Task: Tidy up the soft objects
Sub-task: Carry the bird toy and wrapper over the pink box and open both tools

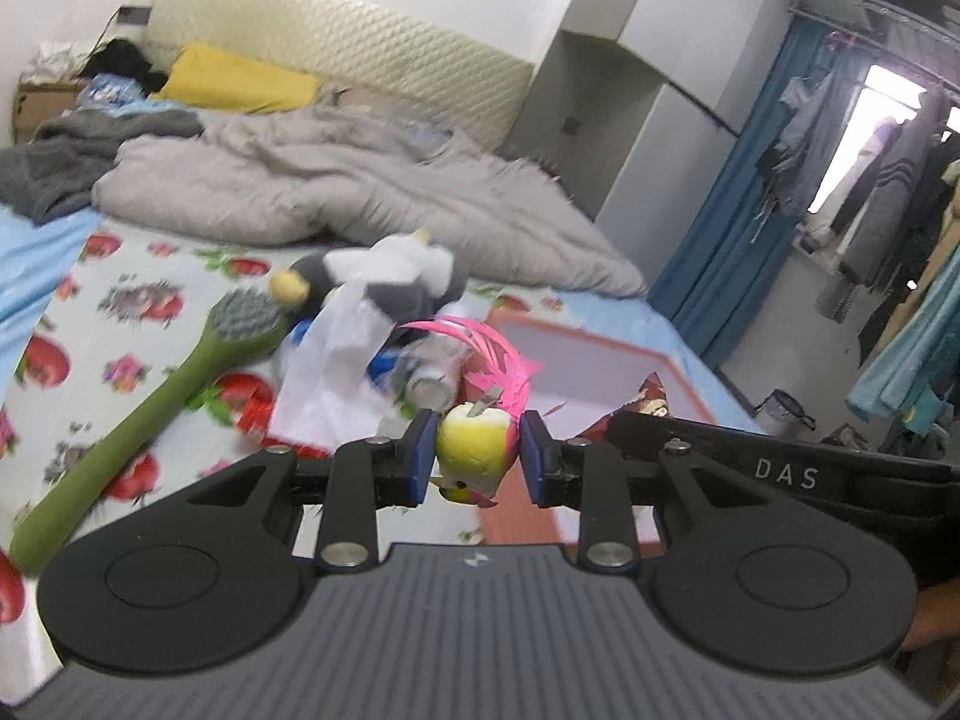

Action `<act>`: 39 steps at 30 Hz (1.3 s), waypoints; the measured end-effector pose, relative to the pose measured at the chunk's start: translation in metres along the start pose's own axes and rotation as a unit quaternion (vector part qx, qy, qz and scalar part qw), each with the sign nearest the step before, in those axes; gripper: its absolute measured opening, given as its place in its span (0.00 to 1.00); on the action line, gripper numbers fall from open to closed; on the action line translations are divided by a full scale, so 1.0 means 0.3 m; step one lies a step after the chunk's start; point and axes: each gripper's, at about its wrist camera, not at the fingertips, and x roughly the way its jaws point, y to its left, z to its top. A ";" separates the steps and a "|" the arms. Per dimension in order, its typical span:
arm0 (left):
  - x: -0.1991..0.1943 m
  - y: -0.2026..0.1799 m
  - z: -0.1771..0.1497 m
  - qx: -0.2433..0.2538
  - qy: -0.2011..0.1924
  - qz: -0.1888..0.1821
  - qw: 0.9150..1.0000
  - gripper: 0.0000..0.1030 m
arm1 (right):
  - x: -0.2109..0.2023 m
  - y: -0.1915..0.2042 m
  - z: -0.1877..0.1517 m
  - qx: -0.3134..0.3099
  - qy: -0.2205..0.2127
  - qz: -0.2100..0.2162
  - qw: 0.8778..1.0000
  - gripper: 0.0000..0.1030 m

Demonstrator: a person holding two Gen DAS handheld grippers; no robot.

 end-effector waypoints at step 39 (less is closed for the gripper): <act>0.904 -0.387 -0.141 0.073 0.193 -0.063 0.976 0.34 | 0.260 -0.768 -0.149 0.185 0.108 -0.145 0.966 0.37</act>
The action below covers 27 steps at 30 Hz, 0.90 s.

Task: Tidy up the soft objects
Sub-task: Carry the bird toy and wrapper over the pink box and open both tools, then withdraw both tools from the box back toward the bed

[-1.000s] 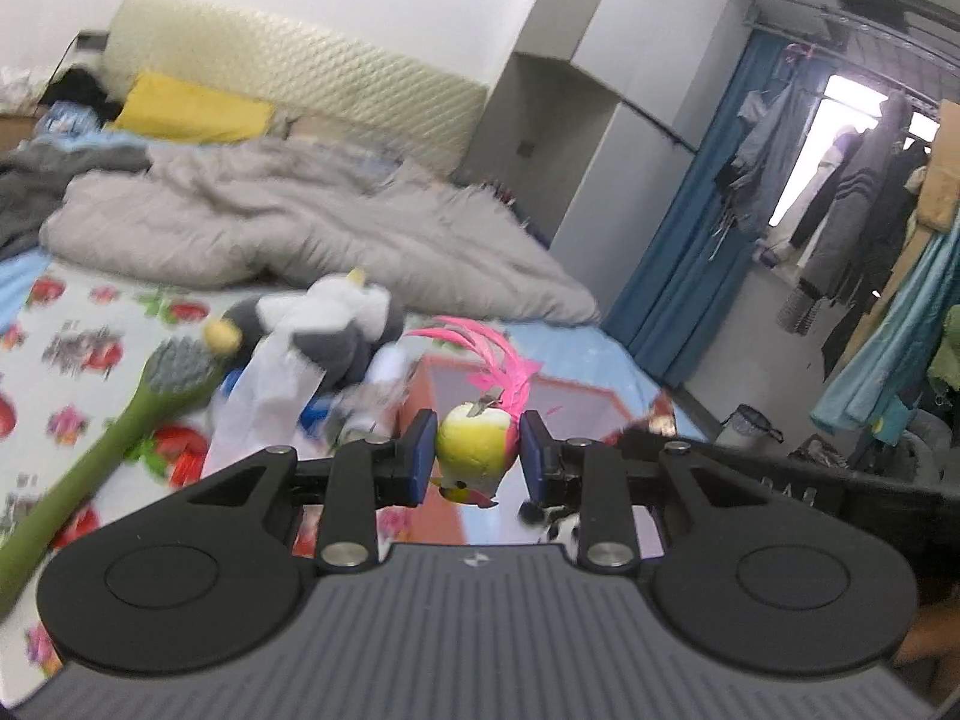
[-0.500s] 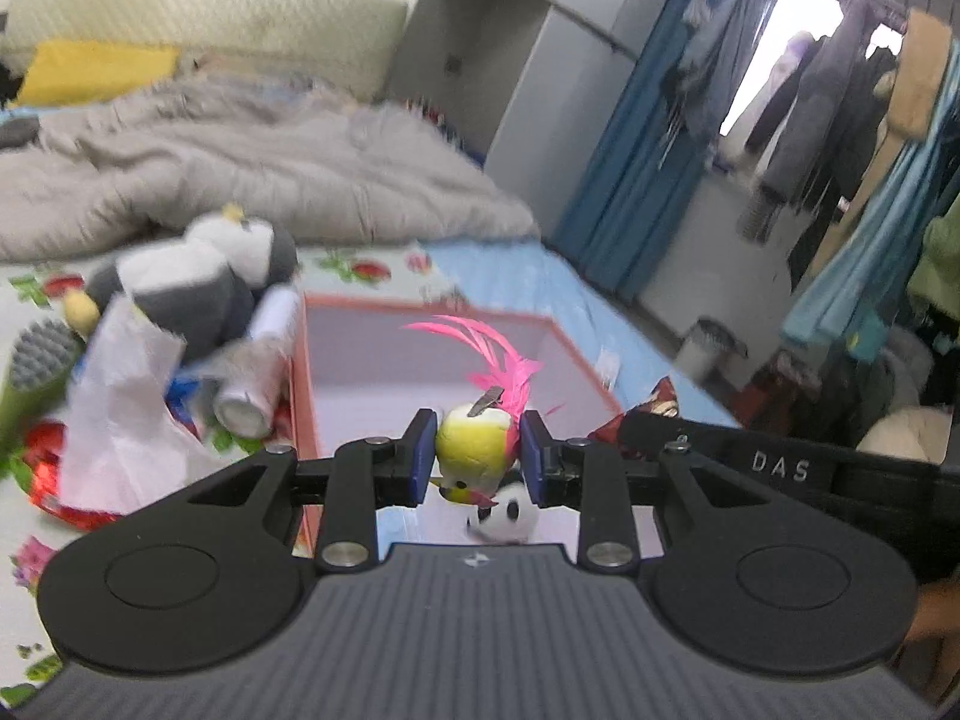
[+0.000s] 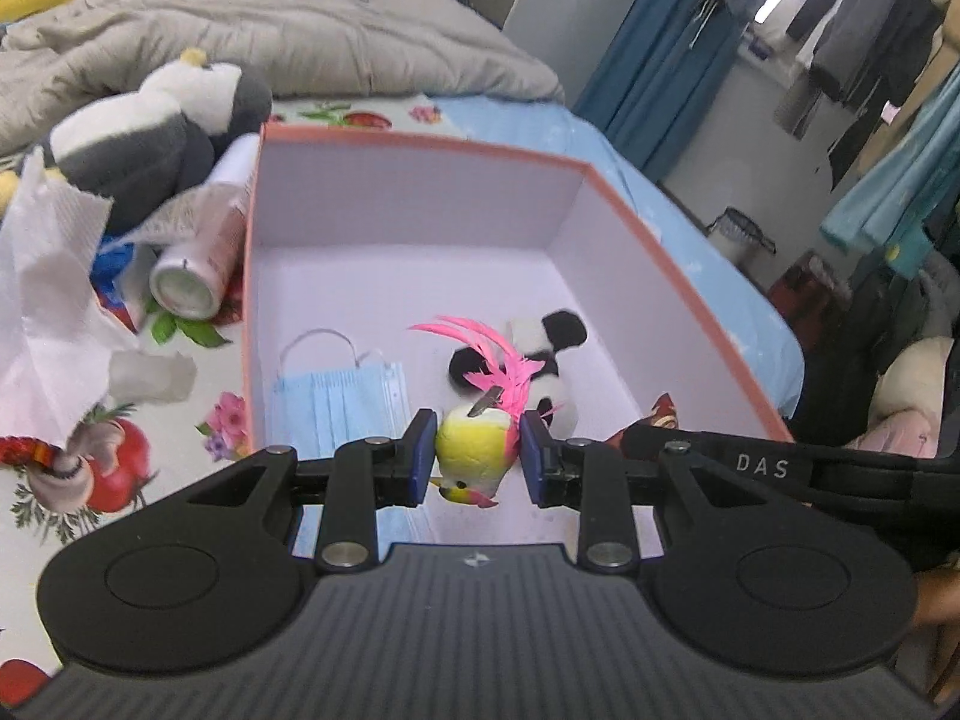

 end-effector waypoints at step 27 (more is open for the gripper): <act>-0.371 -0.045 0.006 0.013 -0.095 0.021 0.995 0.65 | -0.300 0.116 0.053 -0.017 -0.103 0.050 0.993 0.49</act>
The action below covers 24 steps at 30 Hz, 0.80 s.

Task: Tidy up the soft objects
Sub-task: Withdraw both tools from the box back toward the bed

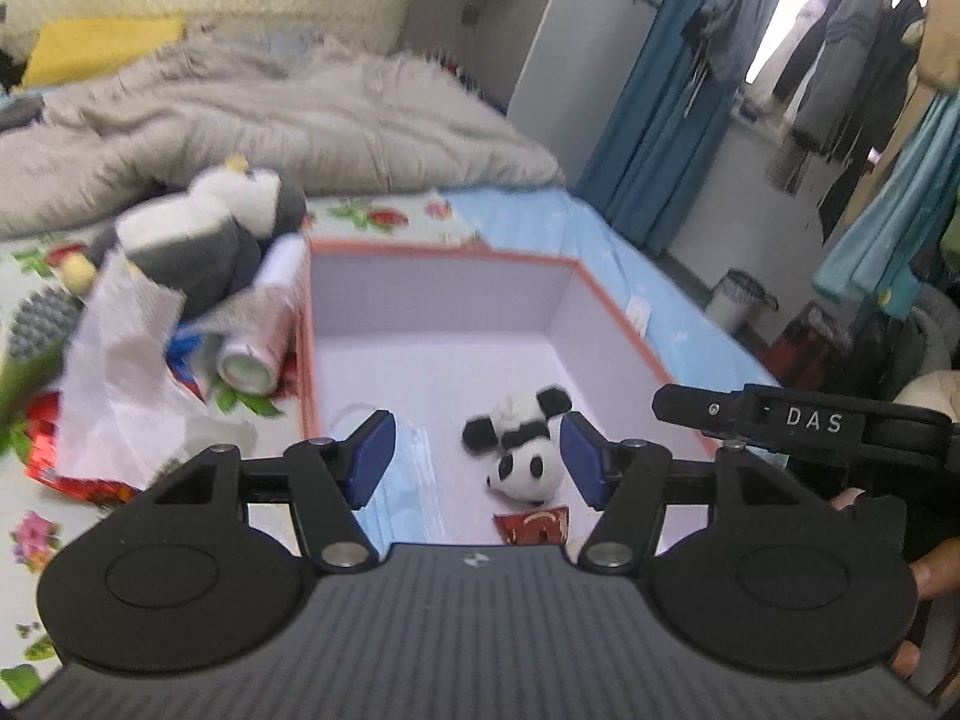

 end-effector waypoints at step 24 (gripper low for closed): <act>-0.567 0.164 -0.125 -0.036 -0.103 0.073 0.991 0.64 | -0.229 0.376 -0.141 -0.107 -0.026 0.106 0.988 0.49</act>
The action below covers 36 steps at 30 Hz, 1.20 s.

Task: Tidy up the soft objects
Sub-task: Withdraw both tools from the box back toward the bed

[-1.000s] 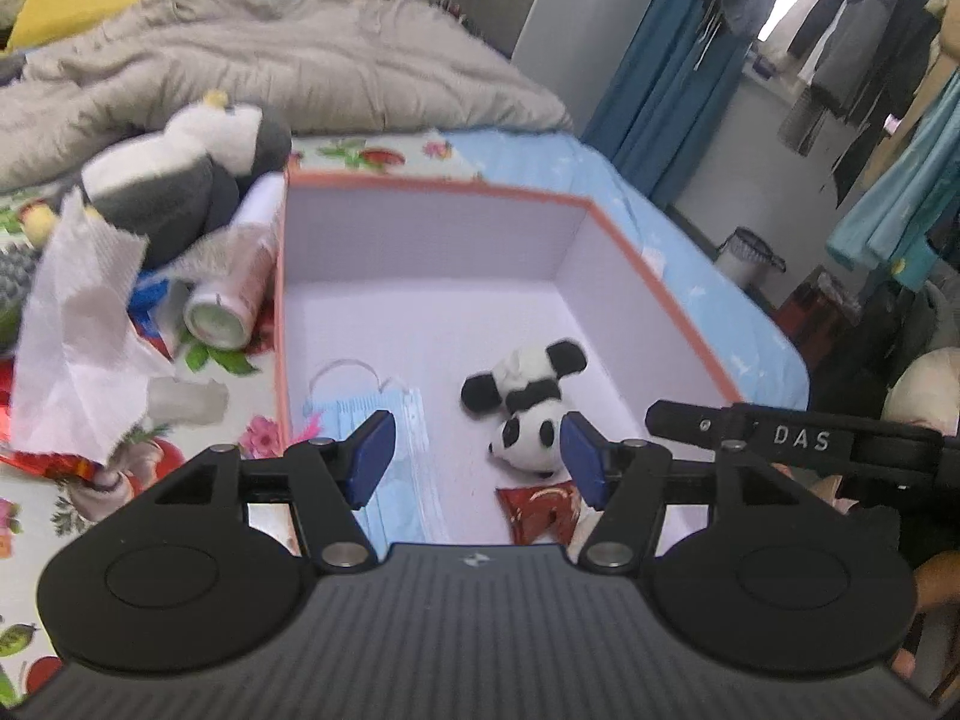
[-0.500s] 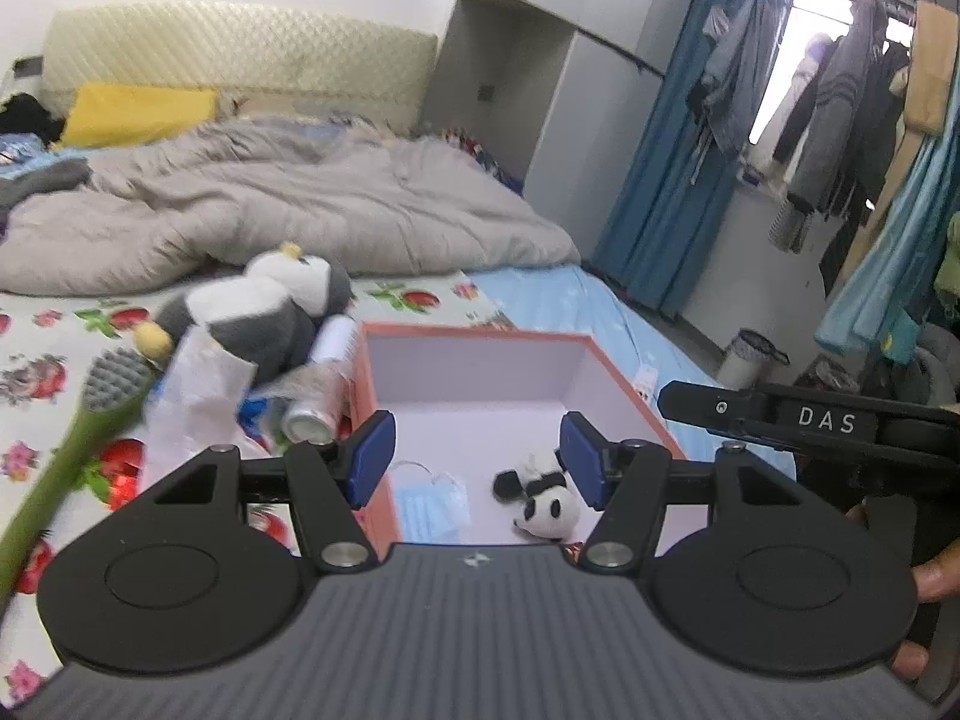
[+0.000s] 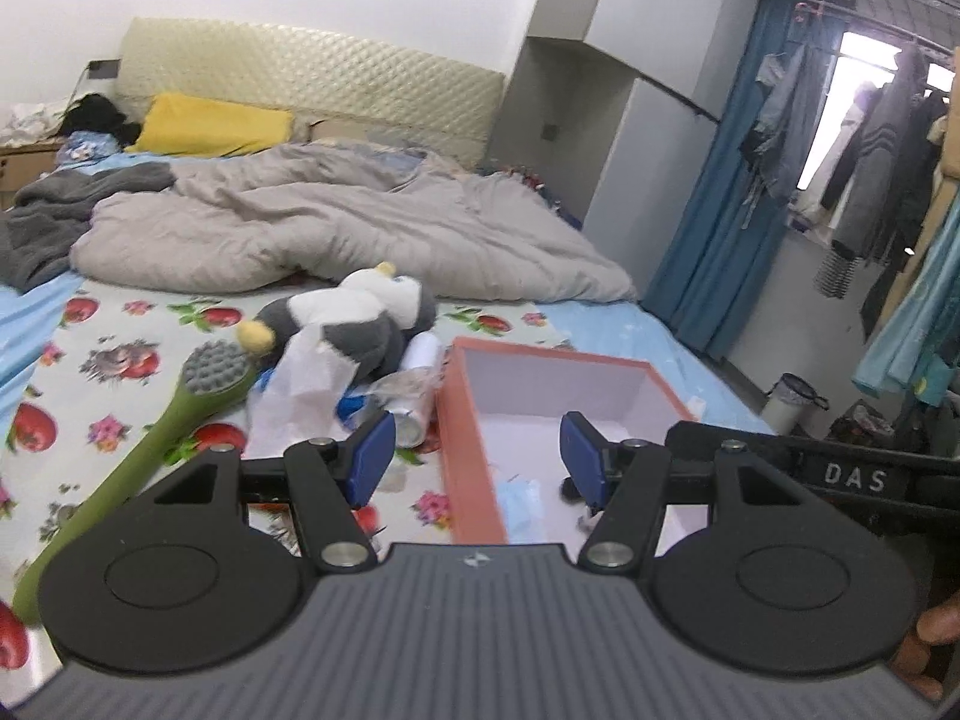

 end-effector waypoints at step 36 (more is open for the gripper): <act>0.233 0.416 -0.233 -0.098 0.070 0.083 0.989 0.63 | 0.343 0.171 -0.245 -0.029 0.100 0.004 0.995 0.49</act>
